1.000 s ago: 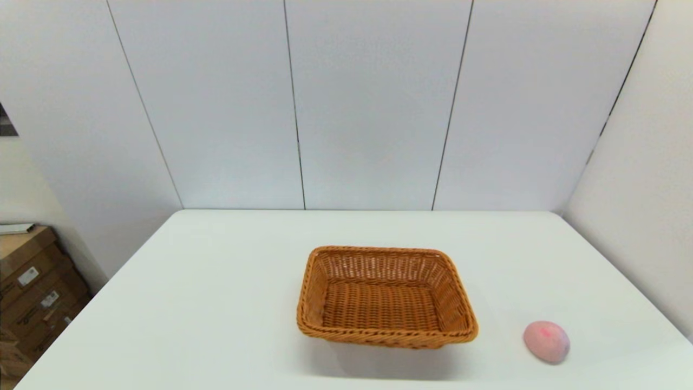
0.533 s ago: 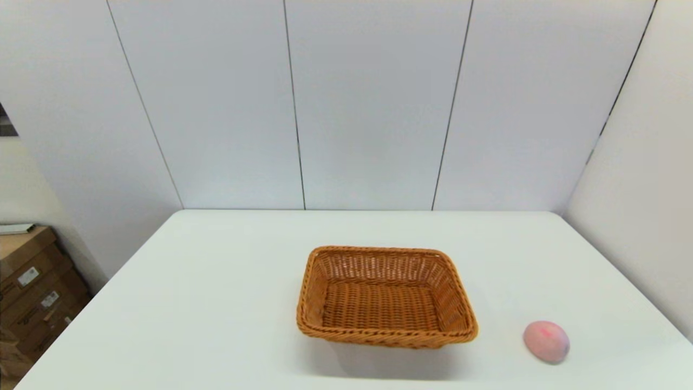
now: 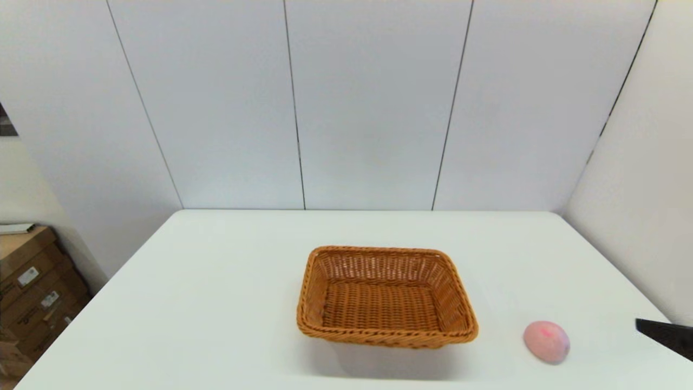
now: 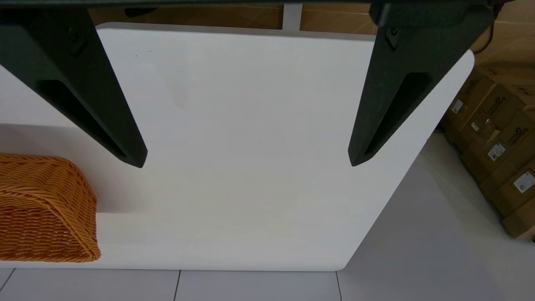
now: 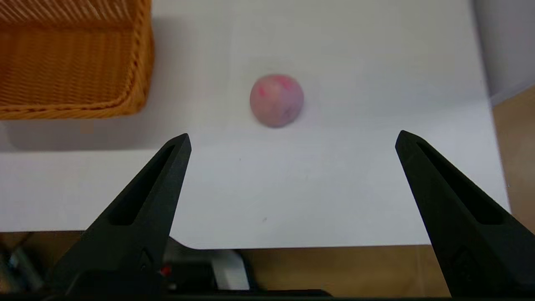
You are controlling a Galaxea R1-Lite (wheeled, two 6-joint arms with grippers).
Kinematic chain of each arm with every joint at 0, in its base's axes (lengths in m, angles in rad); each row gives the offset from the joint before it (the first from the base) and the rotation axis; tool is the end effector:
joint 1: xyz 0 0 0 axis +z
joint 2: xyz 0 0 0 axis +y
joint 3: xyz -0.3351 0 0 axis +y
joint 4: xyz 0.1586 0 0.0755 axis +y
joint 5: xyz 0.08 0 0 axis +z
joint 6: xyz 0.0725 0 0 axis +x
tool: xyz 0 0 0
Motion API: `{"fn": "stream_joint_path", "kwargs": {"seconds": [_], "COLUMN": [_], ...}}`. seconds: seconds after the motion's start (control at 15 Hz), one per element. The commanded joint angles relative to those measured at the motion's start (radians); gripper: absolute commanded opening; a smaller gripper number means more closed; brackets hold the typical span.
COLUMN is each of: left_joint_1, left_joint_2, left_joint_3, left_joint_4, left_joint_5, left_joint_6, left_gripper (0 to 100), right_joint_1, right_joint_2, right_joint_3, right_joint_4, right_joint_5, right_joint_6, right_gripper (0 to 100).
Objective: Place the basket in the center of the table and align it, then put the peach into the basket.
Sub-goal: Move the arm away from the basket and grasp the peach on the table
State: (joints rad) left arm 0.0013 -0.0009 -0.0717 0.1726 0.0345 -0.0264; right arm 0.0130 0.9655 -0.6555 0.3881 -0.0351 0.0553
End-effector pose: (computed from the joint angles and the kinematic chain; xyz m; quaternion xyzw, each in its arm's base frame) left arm -0.0307 0.0025 0.0713 -0.0124 0.0497 0.0185 0.9985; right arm 0.1002 -0.0012 0.2011 0.0178 0.3415 -0.0198 0.9395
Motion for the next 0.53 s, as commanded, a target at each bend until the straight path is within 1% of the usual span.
{"fn": "stream_joint_path", "kwargs": {"seconds": [0.07,0.13,0.2,0.27,0.33,0.4,0.53], "left_joint_1": [0.000,0.000,0.000,0.000,0.000,0.000,0.000], "left_joint_2": [-0.001,-0.001,-0.001,-0.001,-0.001,-0.001,-0.001], "left_joint_3": [0.000,0.000,0.000,0.000,0.000,0.000,0.000], "left_joint_4": [0.001,0.001,0.001,0.001,0.001,0.001,0.001], "left_joint_5": [0.002,0.004,0.004,0.004,0.004,0.004,0.005], "left_joint_6": [-0.015,-0.018,-0.024,-0.027,-0.027,-0.027,-0.029], "left_gripper": [100,100,100,100,100,100,100], "right_joint_1": [0.021,0.021,0.019,0.018,0.015,0.010,0.010], "right_joint_2": [0.567,0.614,0.673,0.720,0.742,0.802,0.868], "right_joint_3": [-0.099,-0.096,-0.096,-0.082,-0.076,-0.065,-0.067], "right_joint_4": [-0.049,-0.051,-0.083,-0.147,-0.181,-0.258,-0.291], "right_joint_5": [-0.003,-0.002,-0.002,-0.006,-0.008,-0.009,-0.008], "right_joint_6": [0.054,0.058,0.072,0.081,0.081,0.084,0.089], "right_gripper": [100,100,100,100,100,100,100]}}
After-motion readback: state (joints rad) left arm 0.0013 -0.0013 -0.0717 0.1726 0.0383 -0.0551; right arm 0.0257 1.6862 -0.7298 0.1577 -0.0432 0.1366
